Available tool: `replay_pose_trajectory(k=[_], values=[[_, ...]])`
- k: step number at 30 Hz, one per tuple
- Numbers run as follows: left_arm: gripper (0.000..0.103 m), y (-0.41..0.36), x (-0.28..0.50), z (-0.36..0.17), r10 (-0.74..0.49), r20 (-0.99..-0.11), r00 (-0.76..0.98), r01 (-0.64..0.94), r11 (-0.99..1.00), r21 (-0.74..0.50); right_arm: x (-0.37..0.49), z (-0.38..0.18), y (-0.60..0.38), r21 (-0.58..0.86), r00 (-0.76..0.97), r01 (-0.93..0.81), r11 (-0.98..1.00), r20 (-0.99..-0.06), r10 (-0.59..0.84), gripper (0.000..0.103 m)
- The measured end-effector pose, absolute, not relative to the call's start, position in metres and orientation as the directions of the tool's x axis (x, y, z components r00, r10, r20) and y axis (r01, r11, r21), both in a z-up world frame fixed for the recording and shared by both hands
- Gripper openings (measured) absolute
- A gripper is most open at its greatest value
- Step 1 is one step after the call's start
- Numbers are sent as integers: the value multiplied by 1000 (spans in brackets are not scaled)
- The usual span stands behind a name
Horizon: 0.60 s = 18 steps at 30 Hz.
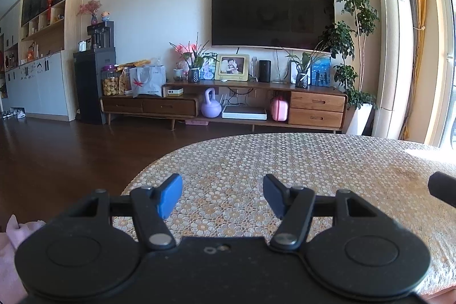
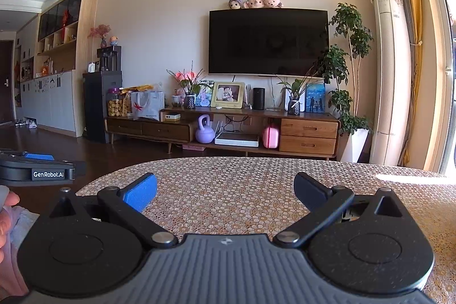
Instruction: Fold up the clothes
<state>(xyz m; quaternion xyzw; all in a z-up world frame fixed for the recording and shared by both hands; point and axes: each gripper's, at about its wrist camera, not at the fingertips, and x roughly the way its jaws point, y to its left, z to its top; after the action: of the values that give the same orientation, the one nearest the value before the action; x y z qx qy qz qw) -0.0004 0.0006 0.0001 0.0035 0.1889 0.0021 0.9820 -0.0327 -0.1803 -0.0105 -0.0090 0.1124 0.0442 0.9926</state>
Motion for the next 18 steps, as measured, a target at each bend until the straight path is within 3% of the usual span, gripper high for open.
replay_pose_trajectory(k=[18], values=[[103,4,-3,-5,17,-383,923,-1,999,42,-22,-15,-194,11,971,-54,998,-232,55,103]])
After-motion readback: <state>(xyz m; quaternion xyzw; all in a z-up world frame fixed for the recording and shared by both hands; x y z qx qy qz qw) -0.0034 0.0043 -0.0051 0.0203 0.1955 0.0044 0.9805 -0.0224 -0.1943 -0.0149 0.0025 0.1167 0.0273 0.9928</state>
